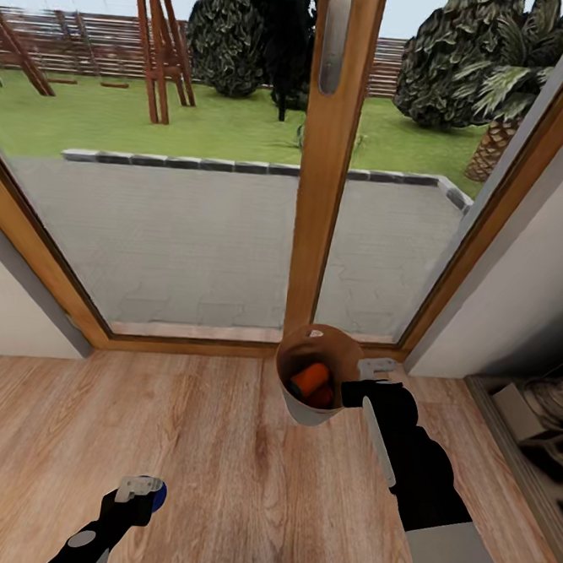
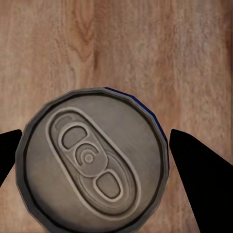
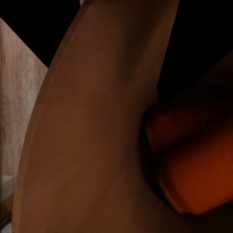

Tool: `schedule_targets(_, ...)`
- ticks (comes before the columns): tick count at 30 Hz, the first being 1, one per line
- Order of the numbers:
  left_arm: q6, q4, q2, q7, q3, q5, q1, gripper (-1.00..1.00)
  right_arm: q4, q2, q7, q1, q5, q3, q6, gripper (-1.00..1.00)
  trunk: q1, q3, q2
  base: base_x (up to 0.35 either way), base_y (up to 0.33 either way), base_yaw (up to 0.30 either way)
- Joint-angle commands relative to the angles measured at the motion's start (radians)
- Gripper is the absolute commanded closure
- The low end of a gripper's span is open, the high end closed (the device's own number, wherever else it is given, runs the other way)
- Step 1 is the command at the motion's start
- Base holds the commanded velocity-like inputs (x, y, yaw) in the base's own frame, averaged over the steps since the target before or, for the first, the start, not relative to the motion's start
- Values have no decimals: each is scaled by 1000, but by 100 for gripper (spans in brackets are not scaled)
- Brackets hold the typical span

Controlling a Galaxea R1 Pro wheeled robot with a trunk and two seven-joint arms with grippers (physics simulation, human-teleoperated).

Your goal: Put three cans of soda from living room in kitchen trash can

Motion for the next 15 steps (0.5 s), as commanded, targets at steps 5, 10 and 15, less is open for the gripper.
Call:
schedule_targets(5,0,-1,0,-1,-1,0,0,100,0,0,3,0,-6,0,-1,100,-19,24,35,0,0,0)
schedule_targets(10,0,-1,0,-1,-1,0,0,100,0,0,3,0,-6,0,-1,100,-39,48,70,0,0,0)
schedule_targets(15,0,-1,0,-1,-1,0,0,100,0,0,3,0,-6,0,-1,100,-58,72,105,0,0,0)
